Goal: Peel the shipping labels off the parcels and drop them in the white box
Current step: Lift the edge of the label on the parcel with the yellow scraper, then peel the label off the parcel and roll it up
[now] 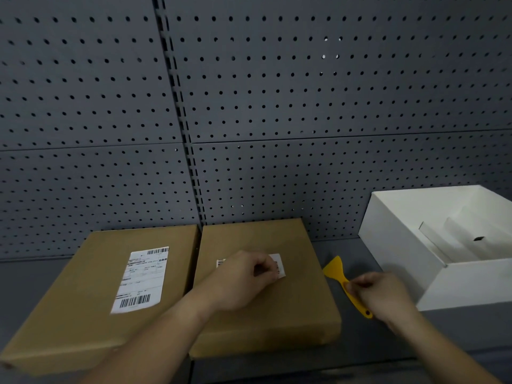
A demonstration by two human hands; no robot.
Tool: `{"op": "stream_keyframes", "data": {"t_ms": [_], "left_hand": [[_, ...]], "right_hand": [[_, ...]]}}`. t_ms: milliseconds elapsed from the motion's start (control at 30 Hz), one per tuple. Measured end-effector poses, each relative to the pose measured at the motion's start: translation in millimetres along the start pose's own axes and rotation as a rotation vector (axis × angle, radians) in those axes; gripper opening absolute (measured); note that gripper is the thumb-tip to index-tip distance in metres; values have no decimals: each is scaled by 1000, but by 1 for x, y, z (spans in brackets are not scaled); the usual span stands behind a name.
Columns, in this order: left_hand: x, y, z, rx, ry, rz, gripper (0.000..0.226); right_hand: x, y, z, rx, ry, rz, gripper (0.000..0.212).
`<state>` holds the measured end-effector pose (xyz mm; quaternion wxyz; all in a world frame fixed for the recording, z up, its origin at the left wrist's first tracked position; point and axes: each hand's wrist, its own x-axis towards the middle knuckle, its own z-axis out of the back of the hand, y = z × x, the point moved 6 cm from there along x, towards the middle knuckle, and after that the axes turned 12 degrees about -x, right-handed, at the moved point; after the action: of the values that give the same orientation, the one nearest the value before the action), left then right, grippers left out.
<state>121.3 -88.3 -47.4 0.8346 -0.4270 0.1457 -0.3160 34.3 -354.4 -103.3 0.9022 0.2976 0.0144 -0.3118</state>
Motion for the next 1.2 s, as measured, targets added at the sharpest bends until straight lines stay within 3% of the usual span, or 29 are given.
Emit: {"op": "stream_keyframes", "data": {"t_ms": [367, 467, 567, 667, 800, 867, 1200], "left_hand": [[0, 0, 1, -12, 7, 4, 9], [0, 1, 1, -13, 1, 9, 9], [0, 3, 0, -22, 2, 13, 10], [-1, 3, -1, -20, 9, 13, 11], [-1, -1, 0, -18, 11, -4, 8], [-1, -3, 0, -11, 12, -16, 13], [-4, 0, -1, -15, -34, -52, 15]], "right_hand": [[4, 0, -3, -276, -52, 82, 9], [0, 5, 0, -263, -70, 108, 9], [-8, 17, 10, -143, -189, 135, 11], [-25, 53, 23, 1, -287, 293, 11], [-54, 117, 11, -72, -114, 656, 19], [-59, 133, -5, -136, -12, 740, 25], [-49, 134, -27, -107, 32, 677, 7]]}}
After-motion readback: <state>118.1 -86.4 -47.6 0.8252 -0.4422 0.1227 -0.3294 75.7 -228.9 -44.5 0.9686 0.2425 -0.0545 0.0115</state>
